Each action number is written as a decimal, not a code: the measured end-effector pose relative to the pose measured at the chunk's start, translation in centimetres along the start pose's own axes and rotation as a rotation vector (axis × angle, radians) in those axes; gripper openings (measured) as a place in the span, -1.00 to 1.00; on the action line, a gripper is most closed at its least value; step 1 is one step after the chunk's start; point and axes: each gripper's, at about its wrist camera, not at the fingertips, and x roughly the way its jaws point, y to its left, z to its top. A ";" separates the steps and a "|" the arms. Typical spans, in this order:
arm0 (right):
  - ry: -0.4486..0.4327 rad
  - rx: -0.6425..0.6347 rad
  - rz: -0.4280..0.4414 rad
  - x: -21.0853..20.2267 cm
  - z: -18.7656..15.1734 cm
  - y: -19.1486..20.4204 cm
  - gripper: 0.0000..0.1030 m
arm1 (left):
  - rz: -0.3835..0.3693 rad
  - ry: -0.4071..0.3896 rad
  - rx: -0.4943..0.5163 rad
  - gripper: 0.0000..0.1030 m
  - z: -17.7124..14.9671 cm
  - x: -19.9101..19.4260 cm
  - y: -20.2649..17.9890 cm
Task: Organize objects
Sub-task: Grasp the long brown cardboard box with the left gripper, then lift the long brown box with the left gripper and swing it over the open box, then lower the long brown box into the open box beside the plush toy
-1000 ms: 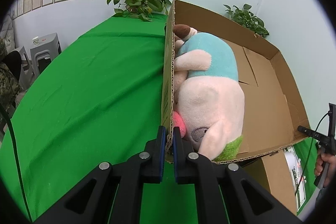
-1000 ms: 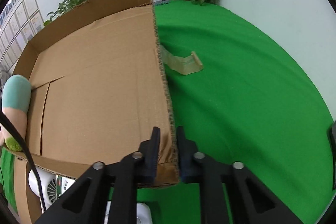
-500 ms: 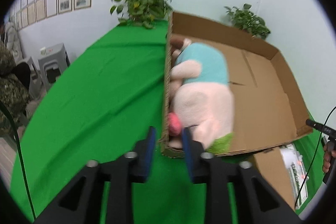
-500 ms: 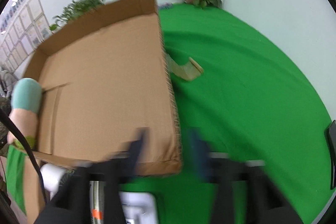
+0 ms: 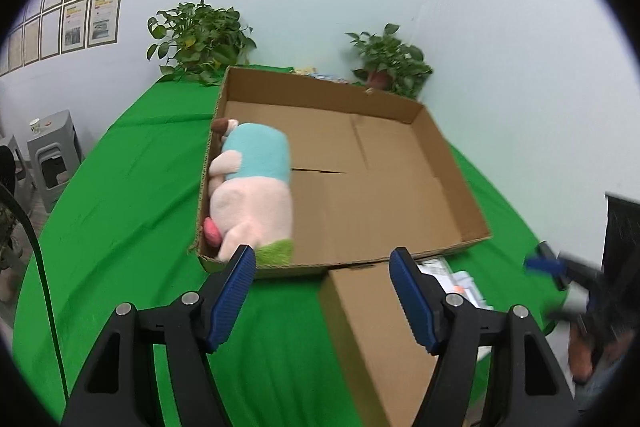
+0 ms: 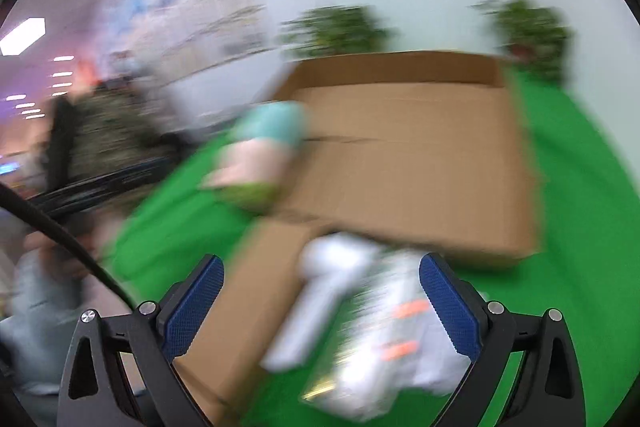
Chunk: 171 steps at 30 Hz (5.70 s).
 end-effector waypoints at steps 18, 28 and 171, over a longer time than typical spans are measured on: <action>0.304 0.218 0.190 8.5 -8.5 6.4 0.99 | -0.220 0.375 -0.177 0.47 -10.2 9.7 -1.7; 0.343 0.176 0.113 12.8 -9.2 7.1 0.99 | -0.259 0.356 -0.174 0.41 -11.7 9.2 -2.9; 0.071 0.180 0.021 28.4 16.9 -6.5 0.99 | 0.218 -0.071 -0.068 0.13 4.0 4.8 2.4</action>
